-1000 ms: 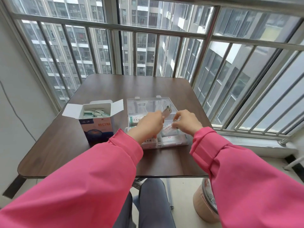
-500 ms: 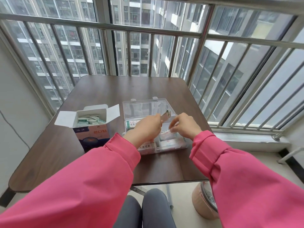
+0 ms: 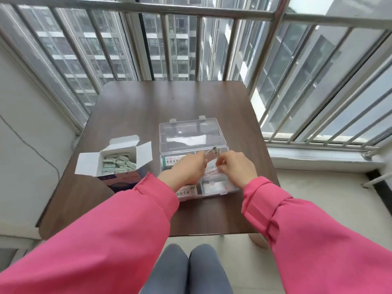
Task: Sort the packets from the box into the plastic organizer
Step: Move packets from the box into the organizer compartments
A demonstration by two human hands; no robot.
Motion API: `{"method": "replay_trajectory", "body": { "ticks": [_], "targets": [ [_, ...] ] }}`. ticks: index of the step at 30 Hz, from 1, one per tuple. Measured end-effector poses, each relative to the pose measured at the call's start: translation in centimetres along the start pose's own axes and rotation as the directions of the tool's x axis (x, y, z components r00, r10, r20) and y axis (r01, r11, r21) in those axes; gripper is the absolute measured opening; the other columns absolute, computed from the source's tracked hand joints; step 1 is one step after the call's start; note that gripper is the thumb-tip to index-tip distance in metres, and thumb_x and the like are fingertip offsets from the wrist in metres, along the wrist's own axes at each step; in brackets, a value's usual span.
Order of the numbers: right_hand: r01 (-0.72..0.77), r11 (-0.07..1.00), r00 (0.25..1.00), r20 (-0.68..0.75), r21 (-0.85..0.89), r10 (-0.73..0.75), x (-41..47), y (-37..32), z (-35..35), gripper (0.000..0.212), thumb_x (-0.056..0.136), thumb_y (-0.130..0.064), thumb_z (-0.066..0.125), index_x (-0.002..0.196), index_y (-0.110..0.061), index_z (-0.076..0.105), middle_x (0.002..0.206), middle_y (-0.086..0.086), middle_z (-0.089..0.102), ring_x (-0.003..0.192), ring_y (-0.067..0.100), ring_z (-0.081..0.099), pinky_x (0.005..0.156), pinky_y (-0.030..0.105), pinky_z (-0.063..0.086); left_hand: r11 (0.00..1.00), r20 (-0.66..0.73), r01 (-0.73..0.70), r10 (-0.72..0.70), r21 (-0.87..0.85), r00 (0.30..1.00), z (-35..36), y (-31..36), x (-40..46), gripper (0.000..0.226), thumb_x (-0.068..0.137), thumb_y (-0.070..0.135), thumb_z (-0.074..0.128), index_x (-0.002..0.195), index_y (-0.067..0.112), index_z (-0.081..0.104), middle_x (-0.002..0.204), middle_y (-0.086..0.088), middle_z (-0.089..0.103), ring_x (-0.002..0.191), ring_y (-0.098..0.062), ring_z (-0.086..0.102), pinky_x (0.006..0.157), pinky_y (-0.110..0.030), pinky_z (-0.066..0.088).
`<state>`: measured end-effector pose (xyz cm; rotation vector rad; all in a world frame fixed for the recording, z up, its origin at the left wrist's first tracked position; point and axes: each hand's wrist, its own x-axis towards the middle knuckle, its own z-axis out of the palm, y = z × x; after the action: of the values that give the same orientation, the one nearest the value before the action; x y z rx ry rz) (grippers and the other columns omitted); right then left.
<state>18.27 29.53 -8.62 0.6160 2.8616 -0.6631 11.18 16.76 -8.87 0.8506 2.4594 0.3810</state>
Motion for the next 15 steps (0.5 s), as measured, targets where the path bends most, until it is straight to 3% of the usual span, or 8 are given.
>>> {"method": "replay_trajectory", "body": {
  "ticks": [7,10,13,15],
  "targets": [
    [-0.039,0.996,0.999,0.009,-0.084,0.04,0.5,-0.8,0.0,0.028,0.089,-0.004,0.047,0.106,-0.016,0.067,0.106,0.014,0.066,0.102,0.032,0.056,0.079,0.032,0.043,0.992,0.093,0.079,-0.07,-0.1,0.993,-1.5,0.5,-0.5,0.023,0.102,0.019,0.03,0.114,0.002,0.041,0.117,-0.02,0.061,0.089,-0.039,0.062,0.08,-0.044,0.049],
    [-0.045,0.996,0.998,0.043,-0.077,0.048,0.2,-1.1,0.1,0.028,0.087,0.001,0.045,0.106,-0.007,0.064,0.106,0.019,0.064,0.101,0.037,0.059,0.081,0.036,0.046,0.955,0.11,0.119,-0.092,-0.271,0.99,-1.7,0.5,-1.0,0.026,0.102,0.018,0.027,0.114,0.003,0.045,0.119,-0.015,0.061,0.077,-0.031,0.063,0.076,-0.039,0.051],
    [-0.046,0.997,0.994,0.094,-0.057,0.051,0.2,-1.4,0.0,0.033,0.088,0.006,0.038,0.109,-0.003,0.061,0.109,0.021,0.061,0.102,0.039,0.057,0.085,0.039,0.046,0.905,0.124,0.164,-0.125,-0.392,0.984,-1.9,0.4,-1.1,0.031,0.102,0.024,0.027,0.116,0.004,0.046,0.118,-0.007,0.062,0.056,-0.02,0.062,0.056,-0.03,0.048],
    [-0.035,0.998,0.99,0.132,-0.054,0.042,-0.1,-1.4,0.1,0.037,0.086,0.009,0.035,0.112,-0.003,0.059,0.11,0.021,0.06,0.103,0.038,0.057,0.085,0.039,0.045,0.866,0.13,0.197,-0.154,-0.46,0.98,-1.8,0.4,-1.5,0.036,0.102,0.034,0.027,0.116,0.007,0.046,0.114,-0.006,0.064,0.053,-0.02,0.063,0.049,-0.026,0.044]
  ]
}}
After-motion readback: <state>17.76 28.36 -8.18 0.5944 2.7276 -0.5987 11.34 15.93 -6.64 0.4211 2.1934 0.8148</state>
